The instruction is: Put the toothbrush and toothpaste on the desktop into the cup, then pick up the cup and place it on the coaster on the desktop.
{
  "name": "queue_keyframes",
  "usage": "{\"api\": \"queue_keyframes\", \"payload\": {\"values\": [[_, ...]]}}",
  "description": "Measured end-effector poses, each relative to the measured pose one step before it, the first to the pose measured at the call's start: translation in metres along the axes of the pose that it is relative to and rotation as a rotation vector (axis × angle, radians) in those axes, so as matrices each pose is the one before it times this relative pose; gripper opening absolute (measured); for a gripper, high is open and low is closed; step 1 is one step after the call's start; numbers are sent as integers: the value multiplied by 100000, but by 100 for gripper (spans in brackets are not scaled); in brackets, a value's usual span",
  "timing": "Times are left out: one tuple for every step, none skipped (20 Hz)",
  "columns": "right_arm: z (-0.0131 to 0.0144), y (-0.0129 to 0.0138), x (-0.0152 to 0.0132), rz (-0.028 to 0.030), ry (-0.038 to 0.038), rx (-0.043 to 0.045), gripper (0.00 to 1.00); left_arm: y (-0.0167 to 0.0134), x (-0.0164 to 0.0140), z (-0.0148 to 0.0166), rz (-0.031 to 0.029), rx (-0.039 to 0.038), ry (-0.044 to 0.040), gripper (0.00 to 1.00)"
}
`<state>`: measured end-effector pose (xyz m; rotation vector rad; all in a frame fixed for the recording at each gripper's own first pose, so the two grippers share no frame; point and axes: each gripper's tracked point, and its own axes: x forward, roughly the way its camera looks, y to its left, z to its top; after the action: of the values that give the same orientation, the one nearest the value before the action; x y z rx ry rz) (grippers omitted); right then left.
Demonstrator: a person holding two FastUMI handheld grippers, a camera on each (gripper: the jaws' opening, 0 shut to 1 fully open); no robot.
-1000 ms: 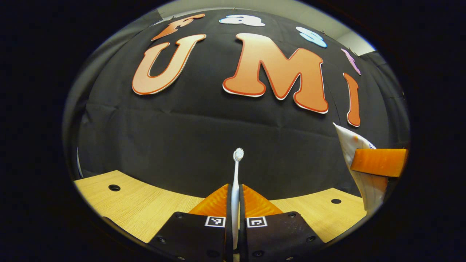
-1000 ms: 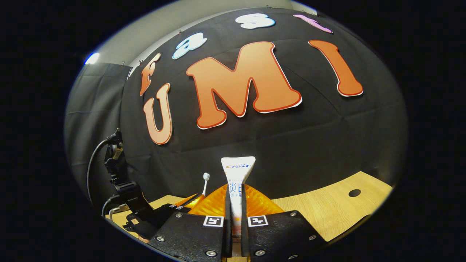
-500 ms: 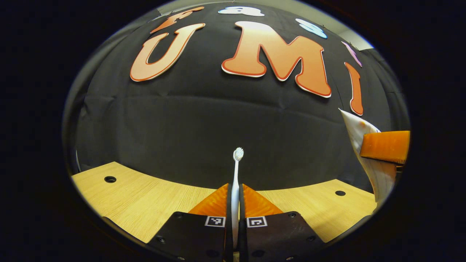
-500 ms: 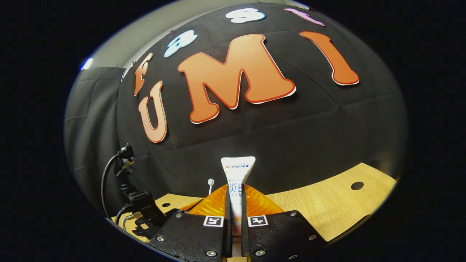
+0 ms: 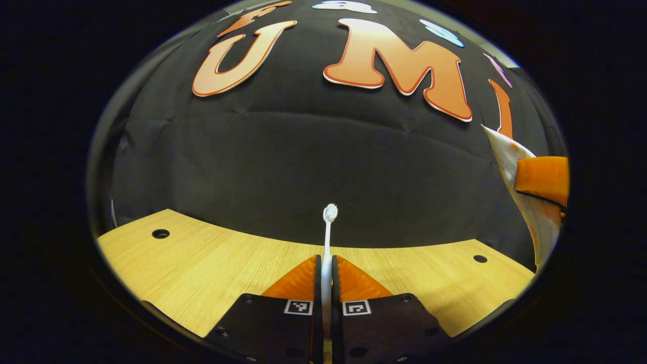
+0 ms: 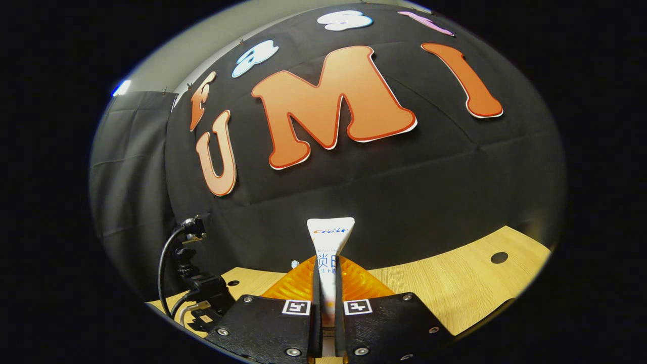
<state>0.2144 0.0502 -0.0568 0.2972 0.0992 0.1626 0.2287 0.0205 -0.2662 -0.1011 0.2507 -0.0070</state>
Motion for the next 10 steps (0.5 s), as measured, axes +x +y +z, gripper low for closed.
{"api": "queue_keyframes", "payload": {"values": [[-60,-24,2,-78,88,110,10,-319,-99,49,-1474,2937,1758,7],[-35,-113,42,-154,63,373,10,-130,-137,259,-826,2339,1225,14],[42,90,-4,229,108,372,10,-284,-26,442,-960,591,222,8],[-22,-4,28,-27,91,249,10,-324,-89,402,-1424,-1969,-1453,10],[-114,-37,16,-51,89,-37,10,-286,-31,512,-1510,-3505,-2416,12],[-3,-105,26,-426,214,-48,10,-325,-668,540,-1698,-1513,-755,16],[-91,-80,58,-104,67,127,10,-33,-266,344,-591,1037,408,18],[-5,-4,5,61,135,328,10,-293,-197,-72,-688,1575,888,18],[-28,88,-3,167,25,204,10,-134,-123,297,-562,634,-69,22],[39,-11,-30,-28,17,-43,10,-49,-181,451,-1142,-621,-1577,31]]}}
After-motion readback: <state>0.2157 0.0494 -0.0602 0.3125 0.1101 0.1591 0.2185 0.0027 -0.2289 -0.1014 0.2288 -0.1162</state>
